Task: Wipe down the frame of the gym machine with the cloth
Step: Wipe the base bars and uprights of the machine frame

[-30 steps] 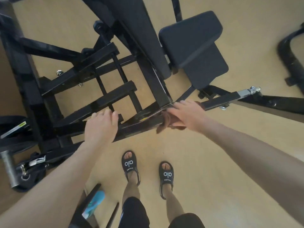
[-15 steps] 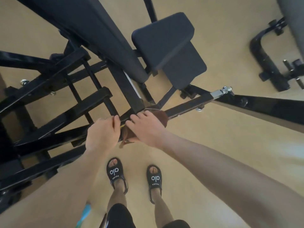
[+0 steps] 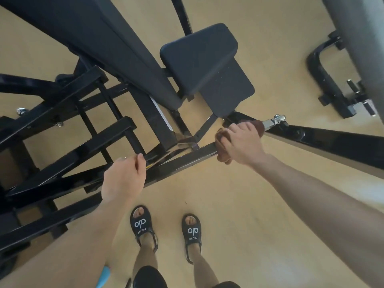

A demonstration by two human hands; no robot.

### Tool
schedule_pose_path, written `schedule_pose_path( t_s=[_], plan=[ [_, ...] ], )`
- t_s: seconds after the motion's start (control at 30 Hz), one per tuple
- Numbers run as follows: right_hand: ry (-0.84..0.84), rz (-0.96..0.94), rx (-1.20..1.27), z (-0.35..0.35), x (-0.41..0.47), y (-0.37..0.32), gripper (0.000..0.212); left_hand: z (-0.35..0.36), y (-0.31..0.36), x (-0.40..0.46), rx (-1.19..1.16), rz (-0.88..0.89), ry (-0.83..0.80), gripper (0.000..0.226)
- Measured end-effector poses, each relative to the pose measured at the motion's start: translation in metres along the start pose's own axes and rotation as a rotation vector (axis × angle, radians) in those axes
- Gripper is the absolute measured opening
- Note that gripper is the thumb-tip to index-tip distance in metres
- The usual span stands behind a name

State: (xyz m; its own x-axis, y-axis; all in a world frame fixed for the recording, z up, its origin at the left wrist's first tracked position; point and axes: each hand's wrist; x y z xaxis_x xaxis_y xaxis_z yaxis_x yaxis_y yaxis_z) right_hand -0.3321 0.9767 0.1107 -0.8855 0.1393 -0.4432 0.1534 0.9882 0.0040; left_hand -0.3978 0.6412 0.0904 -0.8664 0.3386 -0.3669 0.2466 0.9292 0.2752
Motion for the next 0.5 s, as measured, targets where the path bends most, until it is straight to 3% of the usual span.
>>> schedule_pose_path(
  t_s=[0.17,0.3,0.4,0.5],
  plan=[
    [0.068,-0.163,0.113,0.013,-0.01,-0.095,0.037,0.001,-0.003,-0.001,-0.019,-0.016,-0.007,0.049],
    [0.019,-0.335,0.103,0.006,0.002,-0.041,0.041,0.0,-0.001,-0.003,-0.066,-0.028,-0.006,0.052],
    [0.062,-0.061,-0.045,-0.005,0.012,0.049,0.046,-0.001,-0.002,-0.002,-0.07,-0.03,-0.017,0.052],
    [0.056,0.191,0.106,-0.002,0.013,0.082,0.053,0.001,-0.001,-0.002,-0.058,-0.02,-0.011,0.051]
  ],
)
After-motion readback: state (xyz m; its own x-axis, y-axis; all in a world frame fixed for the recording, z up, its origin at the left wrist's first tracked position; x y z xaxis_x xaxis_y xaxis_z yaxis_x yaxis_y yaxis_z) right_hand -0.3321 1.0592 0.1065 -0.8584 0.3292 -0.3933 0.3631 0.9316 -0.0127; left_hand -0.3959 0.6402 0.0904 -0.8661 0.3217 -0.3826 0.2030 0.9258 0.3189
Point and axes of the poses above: each hand's wrist, its own x-axis towards the middle knuckle, its own z-axis out of the palm, y = z × x, and after that the axes turned 10 degrees about -y, right-handed
